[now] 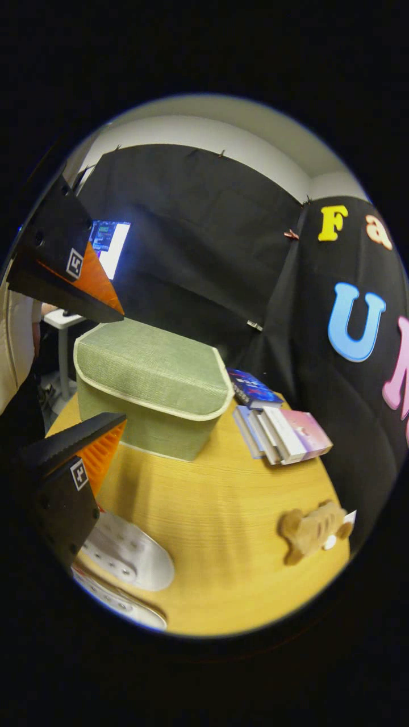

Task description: Open the storage box then place both shoes into the box .Put the left shoe in first, then the right shoe, with the right side of both shoes facing outward in a uniform manner.

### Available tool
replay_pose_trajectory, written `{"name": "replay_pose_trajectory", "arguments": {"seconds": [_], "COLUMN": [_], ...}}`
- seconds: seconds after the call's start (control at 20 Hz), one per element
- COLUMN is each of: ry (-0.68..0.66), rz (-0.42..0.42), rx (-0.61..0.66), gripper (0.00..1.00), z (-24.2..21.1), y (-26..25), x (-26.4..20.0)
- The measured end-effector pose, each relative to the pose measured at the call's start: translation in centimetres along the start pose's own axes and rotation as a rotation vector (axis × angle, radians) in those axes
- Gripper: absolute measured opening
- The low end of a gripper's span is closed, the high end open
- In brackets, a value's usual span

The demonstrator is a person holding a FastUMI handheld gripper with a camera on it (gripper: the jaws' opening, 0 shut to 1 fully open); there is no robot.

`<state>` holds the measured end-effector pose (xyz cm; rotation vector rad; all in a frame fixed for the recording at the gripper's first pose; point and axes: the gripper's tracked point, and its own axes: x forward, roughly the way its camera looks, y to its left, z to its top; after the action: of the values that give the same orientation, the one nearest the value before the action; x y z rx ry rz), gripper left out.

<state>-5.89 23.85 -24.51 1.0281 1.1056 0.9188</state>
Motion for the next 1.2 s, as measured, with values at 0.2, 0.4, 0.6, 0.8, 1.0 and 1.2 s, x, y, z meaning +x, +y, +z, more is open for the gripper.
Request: {"name": "replay_pose_trajectory", "arguments": {"seconds": [0.2,0.4,0.6,0.8,1.0,1.2], "ry": [0.042,0.040,0.028,0.014,0.033,-0.043], "rz": [0.110,0.206,0.234,0.273,0.236,0.248], "rx": [0.137,0.257,0.315,0.346,0.341,0.315], "gripper": [0.98,0.98,0.95,0.92,0.51,0.12], "z": [-0.7,-0.5,-0.5,-0.2,-0.7,0.9], "y": [-1.6,-1.8,-2.5,-1.4,-2.1,-1.0], "x": [3.2,5.7,7.0,7.3,7.0,5.2]}}
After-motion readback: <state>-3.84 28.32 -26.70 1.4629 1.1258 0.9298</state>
